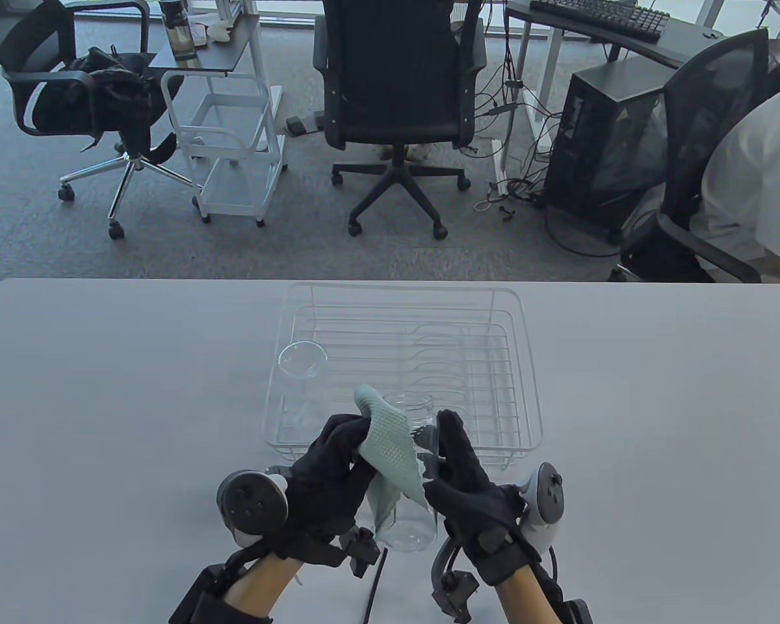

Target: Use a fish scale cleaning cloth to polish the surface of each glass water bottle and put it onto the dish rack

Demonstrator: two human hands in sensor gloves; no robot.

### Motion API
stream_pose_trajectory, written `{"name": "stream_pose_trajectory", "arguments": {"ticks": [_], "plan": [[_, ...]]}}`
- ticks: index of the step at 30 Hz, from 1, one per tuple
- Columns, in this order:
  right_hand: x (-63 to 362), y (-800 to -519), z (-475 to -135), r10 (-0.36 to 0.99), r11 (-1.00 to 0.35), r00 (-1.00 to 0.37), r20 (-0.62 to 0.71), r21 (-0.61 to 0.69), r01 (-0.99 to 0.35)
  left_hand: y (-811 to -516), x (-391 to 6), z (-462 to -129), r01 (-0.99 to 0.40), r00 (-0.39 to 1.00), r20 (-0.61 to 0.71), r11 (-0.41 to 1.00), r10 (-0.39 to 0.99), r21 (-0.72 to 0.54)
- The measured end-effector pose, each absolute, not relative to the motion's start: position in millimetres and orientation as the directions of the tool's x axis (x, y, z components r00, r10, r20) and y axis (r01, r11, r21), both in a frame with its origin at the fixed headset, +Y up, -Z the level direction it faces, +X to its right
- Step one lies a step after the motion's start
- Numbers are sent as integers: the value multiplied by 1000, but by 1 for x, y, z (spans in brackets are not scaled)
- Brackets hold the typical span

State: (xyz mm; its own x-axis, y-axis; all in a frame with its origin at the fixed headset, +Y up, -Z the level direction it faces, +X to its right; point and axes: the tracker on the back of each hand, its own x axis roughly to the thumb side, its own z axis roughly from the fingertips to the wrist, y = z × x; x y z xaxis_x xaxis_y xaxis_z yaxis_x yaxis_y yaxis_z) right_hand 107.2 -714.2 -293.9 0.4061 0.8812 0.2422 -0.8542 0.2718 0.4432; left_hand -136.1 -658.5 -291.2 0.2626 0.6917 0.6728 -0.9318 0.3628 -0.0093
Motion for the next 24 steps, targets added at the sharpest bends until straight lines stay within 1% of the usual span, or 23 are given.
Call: {"name": "stream_pose_trajectory", "arguments": {"ticks": [4,7,10,13,16,19,20,23,24], "plan": [[112,-710,-294,836,356,470,283,373,-857,-659,-126,-283,-912,277,703,409,656,-23],[121,-704,-296,816,378,475,330,318,-870,-663,-116,-275,-891,286,724,453,628,-41],[131,-700,-296,819,370,461,342,299,-879,-666,-104,-267,-875,292,734,481,613,-54],[134,-697,-298,844,322,440,306,368,-872,-663,-99,-262,-879,277,746,473,606,-57],[133,-695,-298,862,303,430,269,405,-862,-662,-99,-261,-877,282,755,479,592,-47],[127,-697,-296,905,217,350,240,446,-868,-663,-102,-264,-878,296,743,477,601,-36],[125,-699,-295,911,212,347,224,468,-858,-663,-105,-266,-886,288,737,463,611,-38],[118,-703,-295,905,272,404,131,553,-787,-662,-114,-272,-899,284,724,438,629,-28],[116,-704,-295,908,275,404,114,567,-777,-661,-116,-273,-903,282,720,428,635,-23]]}}
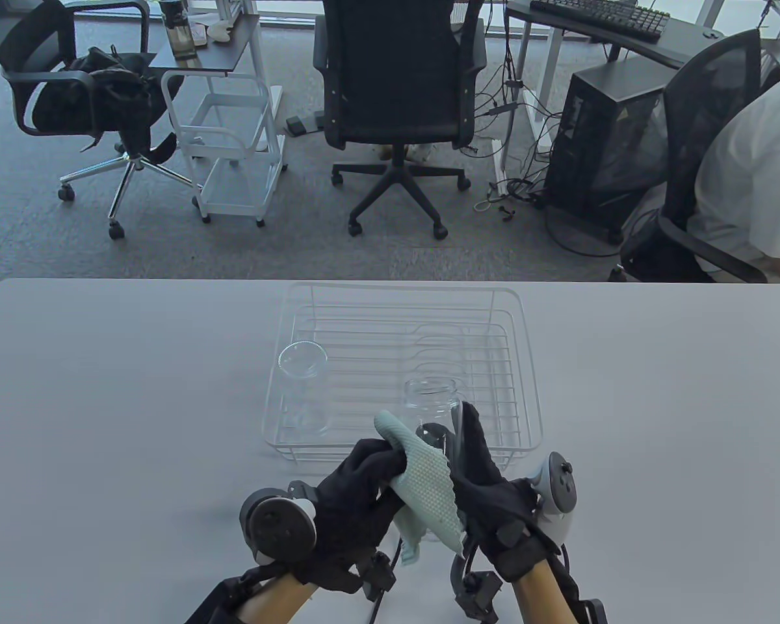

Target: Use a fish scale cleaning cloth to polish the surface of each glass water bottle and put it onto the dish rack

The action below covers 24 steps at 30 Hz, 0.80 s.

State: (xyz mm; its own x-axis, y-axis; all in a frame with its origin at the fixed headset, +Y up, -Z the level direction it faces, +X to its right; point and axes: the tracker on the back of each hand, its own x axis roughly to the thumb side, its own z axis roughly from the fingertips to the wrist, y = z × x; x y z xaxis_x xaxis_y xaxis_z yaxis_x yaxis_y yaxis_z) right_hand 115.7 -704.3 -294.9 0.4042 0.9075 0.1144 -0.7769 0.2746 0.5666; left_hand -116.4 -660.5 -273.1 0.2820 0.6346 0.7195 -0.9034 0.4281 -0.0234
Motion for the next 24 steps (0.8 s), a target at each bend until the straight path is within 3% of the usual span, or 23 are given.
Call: {"name": "stream_pose_trajectory", "arguments": {"ticks": [7,13,21,24], "plan": [[107,-707,-294,952,157,287,102,645,-748,-654,-139,-285,-934,283,682,354,674,37],[106,-704,-294,941,87,245,234,531,-843,-656,-138,-284,-935,280,673,355,684,28],[127,-697,-293,900,139,229,371,255,-957,-674,-98,-263,-846,331,744,532,580,-38],[133,-693,-291,907,79,186,377,282,-956,-674,-91,-261,-840,336,751,541,569,-34]]}}
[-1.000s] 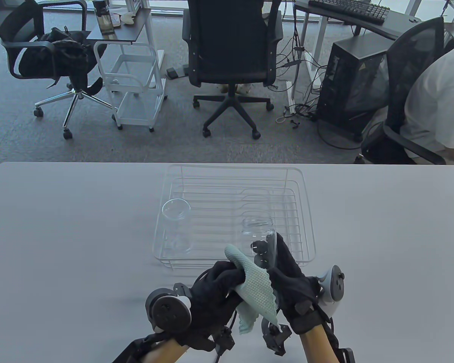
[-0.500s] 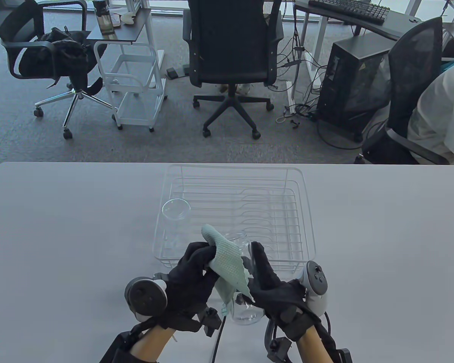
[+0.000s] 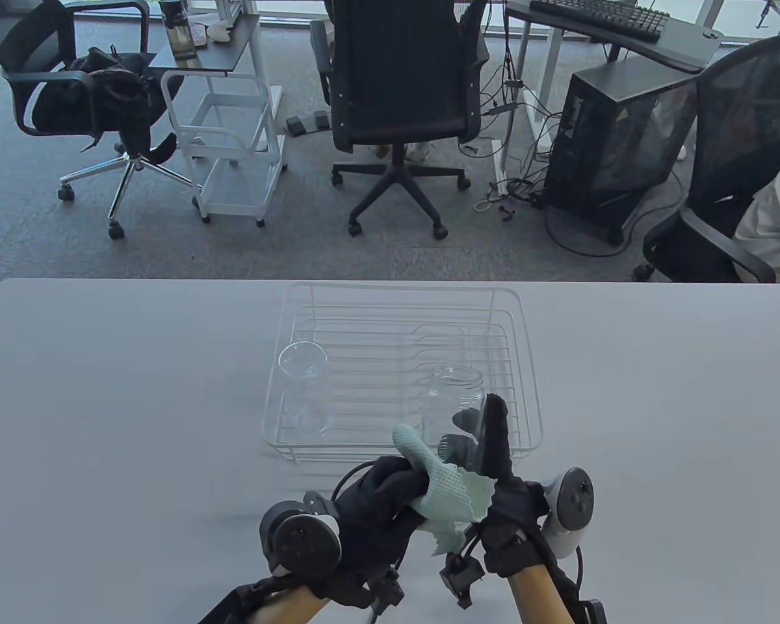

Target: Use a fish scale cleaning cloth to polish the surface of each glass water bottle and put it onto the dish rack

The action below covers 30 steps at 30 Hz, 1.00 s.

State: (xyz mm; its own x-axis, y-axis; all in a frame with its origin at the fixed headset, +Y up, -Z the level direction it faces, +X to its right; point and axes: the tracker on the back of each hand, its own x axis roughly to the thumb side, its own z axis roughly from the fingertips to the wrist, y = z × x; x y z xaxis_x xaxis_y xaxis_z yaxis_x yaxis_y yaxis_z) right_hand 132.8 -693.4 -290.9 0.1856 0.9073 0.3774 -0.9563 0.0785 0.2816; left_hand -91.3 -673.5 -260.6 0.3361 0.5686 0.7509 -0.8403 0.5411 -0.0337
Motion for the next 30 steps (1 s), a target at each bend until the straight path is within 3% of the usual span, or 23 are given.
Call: {"name": "stream_pose_trajectory", "arguments": {"ticks": [4,7,10,13,18,22,30], "plan": [[131,-694,-292,904,224,349,249,420,-879,-674,-98,-264,-859,321,733,511,600,-42],[125,-700,-293,935,183,293,200,435,-882,-672,-104,-266,-860,340,723,510,601,-19],[118,-705,-294,938,137,245,247,387,-912,-672,-111,-270,-861,354,724,508,593,5],[117,-704,-295,924,222,330,193,430,-875,-671,-117,-275,-880,335,708,475,622,-1],[117,-702,-295,945,131,256,204,478,-868,-666,-126,-283,-908,301,693,419,656,-3],[110,-707,-295,949,132,261,177,529,-838,-663,-132,-285,-916,305,686,402,661,20],[113,-710,-296,933,185,306,190,476,-860,-667,-127,-280,-910,311,680,413,664,12]]}}
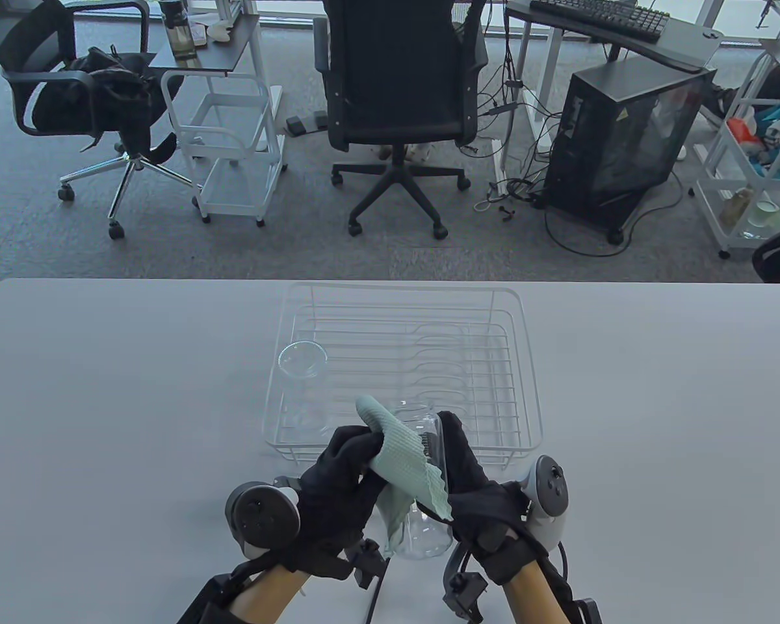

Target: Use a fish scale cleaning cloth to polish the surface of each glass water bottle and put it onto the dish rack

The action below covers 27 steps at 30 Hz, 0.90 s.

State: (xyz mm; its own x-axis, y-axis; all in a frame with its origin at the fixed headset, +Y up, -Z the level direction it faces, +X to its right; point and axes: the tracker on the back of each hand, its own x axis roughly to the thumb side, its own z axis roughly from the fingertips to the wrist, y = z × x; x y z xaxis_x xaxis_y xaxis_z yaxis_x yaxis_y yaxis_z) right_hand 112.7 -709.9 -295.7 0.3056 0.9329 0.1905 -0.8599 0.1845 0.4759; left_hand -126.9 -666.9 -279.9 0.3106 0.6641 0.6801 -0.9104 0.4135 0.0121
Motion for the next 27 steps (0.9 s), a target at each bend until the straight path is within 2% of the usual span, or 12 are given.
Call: {"name": "stream_pose_trajectory", "arguments": {"ticks": [4,8,11,12,15,19,21,27], "plan": [[120,-706,-296,917,186,287,279,337,-923,-672,-115,-269,-883,323,712,470,623,-11],[129,-705,-295,903,269,338,265,265,-926,-677,-99,-259,-846,346,744,533,571,-16],[133,-705,-294,906,247,342,250,344,-906,-678,-98,-259,-857,322,746,515,583,-32],[132,-705,-296,879,318,426,214,402,-859,-677,-100,-260,-866,309,741,499,596,-41],[128,-702,-297,819,444,561,124,482,-755,-675,-106,-264,-896,252,732,439,633,-71],[123,-703,-298,844,378,524,113,568,-731,-668,-112,-265,-908,250,740,416,624,-44],[123,-702,-297,844,388,528,94,572,-723,-666,-114,-266,-912,249,738,408,628,-39],[120,-699,-296,902,247,407,143,602,-759,-659,-126,-274,-935,241,718,355,654,-10]]}}
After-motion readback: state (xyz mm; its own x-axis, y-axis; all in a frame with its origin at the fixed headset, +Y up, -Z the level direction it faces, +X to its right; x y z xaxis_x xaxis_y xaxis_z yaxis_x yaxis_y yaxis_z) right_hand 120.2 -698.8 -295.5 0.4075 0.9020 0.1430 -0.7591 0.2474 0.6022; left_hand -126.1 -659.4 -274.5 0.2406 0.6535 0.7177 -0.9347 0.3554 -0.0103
